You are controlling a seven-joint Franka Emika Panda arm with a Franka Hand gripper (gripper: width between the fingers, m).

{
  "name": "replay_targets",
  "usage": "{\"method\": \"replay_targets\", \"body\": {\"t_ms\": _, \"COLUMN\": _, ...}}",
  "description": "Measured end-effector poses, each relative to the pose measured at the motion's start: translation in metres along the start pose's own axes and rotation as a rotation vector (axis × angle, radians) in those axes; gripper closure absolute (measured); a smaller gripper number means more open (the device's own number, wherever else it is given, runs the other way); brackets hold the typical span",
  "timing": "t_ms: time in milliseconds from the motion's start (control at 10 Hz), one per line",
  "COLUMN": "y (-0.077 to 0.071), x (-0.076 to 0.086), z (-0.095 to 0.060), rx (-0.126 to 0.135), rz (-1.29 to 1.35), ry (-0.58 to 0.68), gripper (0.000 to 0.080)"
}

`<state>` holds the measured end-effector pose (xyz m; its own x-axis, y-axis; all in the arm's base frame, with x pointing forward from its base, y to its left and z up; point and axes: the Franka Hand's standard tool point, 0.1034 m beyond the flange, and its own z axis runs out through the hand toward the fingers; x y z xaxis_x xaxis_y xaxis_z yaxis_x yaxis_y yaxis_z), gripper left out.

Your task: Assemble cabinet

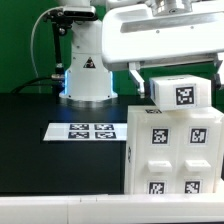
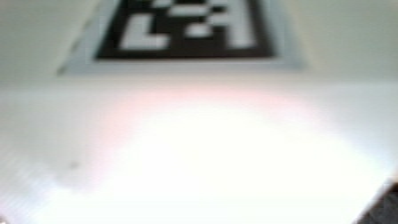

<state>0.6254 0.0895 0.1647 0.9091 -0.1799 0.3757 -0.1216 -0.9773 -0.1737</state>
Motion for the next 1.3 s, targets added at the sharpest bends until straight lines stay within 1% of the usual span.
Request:
{"method": "replay_targets", "body": {"t_ms": 100, "y": 0.002, "x": 0.006, "z": -0.003, "rx": 0.01, "rz": 0.003, "ry": -0.078, "gripper": 0.0001}}
{"method": "replay_targets", "body": {"t_ms": 200, "y": 0.005, "x": 0.005, "z": -0.001, "rx": 0.021, "rz": 0.016, "ry": -0.161, "gripper": 0.0003}}
{"method": "replay_targets", "body": {"t_ms": 300, "y": 0.007, "x": 0.006, "z": 0.002, "rx": 0.025, "rz": 0.02, "ry": -0.205, "gripper": 0.0003}}
{"method": "replay_targets", "body": {"t_ms": 400, "y": 0.01, "x": 0.003, "z": 0.005, "rx": 0.024, "rz": 0.011, "ry": -0.287, "gripper": 0.0003}}
{"method": "replay_targets", "body": {"t_ms": 500, "y": 0.015, "x": 0.004, "z": 0.009, "rx": 0.021, "rz": 0.008, "ry": -0.347, "gripper": 0.0003}}
{"method": "replay_targets", "body": {"t_ms": 600, "y": 0.017, "x": 0.007, "z": 0.013, "rx": 0.008, "rz": 0.016, "ry": -0.338, "gripper": 0.0003}}
{"method": "replay_targets", "body": {"t_ms": 700, "y": 0.013, "x": 0.005, "z": 0.013, "rx": -0.006, "rz": 0.012, "ry": -0.335, "gripper": 0.0003}}
{"method": "replay_targets", "body": {"t_ms": 800, "y": 0.014, "x": 0.006, "z": 0.013, "rx": -0.008, "rz": 0.027, "ry": -0.335, "gripper": 0.0003}}
{"method": "replay_targets", "body": {"t_ms": 1000, "y": 0.015, "x": 0.006, "z": 0.014, "rx": -0.009, "rz": 0.028, "ry": -0.335, "gripper": 0.0263}}
{"method": "replay_targets", "body": {"t_ms": 1300, "y": 0.016, "x": 0.005, "z": 0.014, "rx": -0.052, "rz": 0.281, "ry": -0.333, "gripper": 0.0264}}
